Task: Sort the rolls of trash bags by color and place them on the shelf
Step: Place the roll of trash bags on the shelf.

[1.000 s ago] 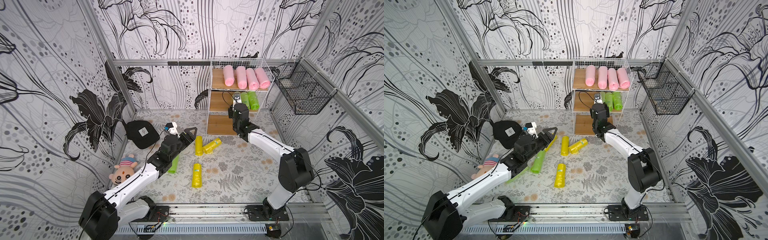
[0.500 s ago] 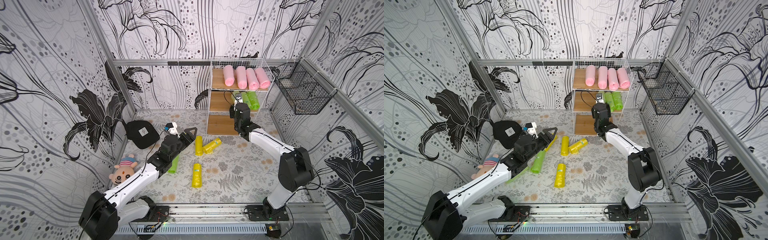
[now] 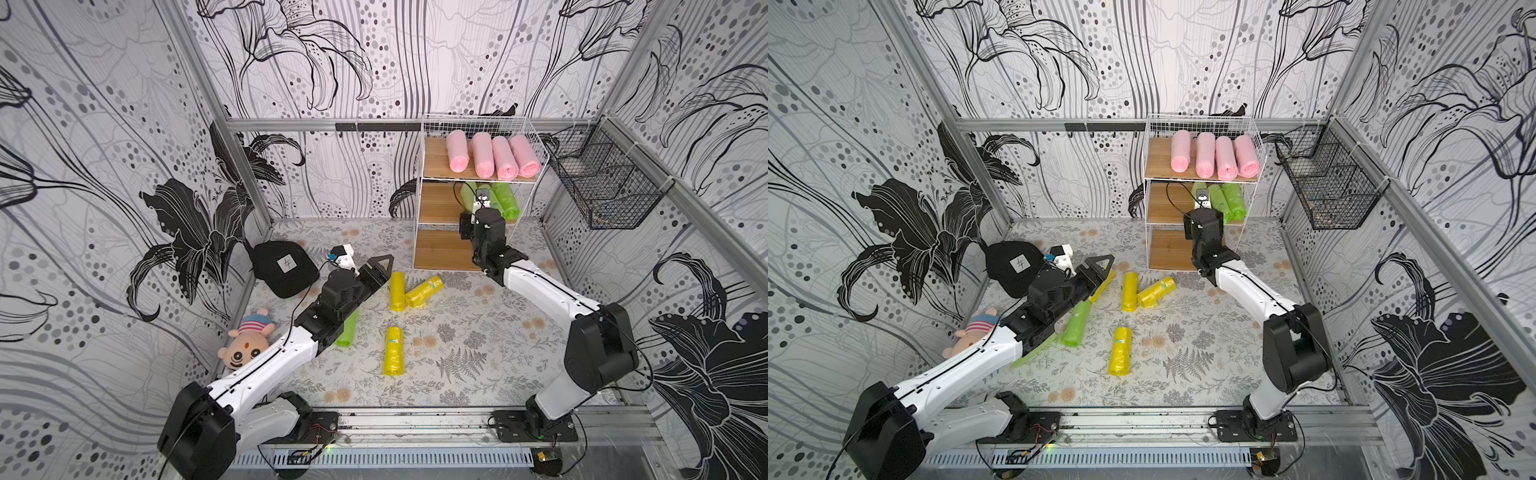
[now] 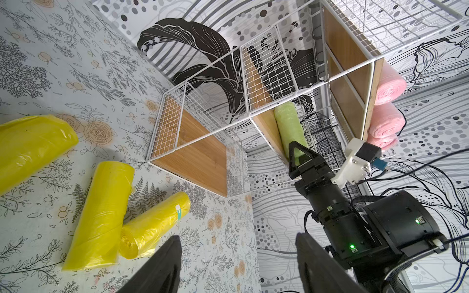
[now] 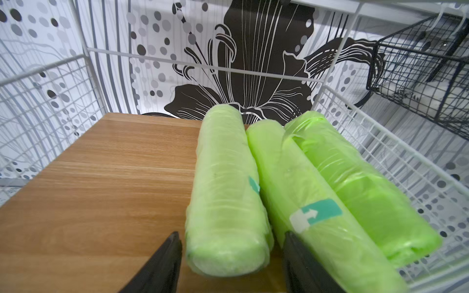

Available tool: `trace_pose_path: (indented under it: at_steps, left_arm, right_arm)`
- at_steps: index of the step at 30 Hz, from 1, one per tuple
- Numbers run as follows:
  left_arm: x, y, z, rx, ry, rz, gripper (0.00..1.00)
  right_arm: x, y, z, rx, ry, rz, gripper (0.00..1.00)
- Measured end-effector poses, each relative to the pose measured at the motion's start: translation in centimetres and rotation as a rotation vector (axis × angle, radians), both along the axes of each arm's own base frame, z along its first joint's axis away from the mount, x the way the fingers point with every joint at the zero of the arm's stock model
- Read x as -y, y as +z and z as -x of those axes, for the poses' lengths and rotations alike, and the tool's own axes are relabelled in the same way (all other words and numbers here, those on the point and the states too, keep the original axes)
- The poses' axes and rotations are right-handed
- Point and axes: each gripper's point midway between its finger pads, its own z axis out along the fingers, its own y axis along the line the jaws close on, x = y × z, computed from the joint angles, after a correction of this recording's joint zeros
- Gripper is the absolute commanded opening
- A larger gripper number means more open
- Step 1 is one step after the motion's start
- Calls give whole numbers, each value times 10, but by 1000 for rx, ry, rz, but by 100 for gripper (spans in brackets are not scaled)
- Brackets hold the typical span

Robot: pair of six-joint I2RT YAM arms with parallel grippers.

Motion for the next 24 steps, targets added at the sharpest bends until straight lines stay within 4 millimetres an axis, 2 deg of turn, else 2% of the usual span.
trace_pose_path:
  at_steps: [9,18,24]
  left_arm:
    - [-10,-12,-3,-33,18,-46,76]
    - [-20,-27,-2,-71,25,-119,76]
    - [-29,-50,3,-127,9,-229,76]
  right_arm:
    - [8,8,24,2,15,-96,70]
    - [14,-8,48,-43,31,-159,71]
    - [9,0,75,-62,110,-216,69]
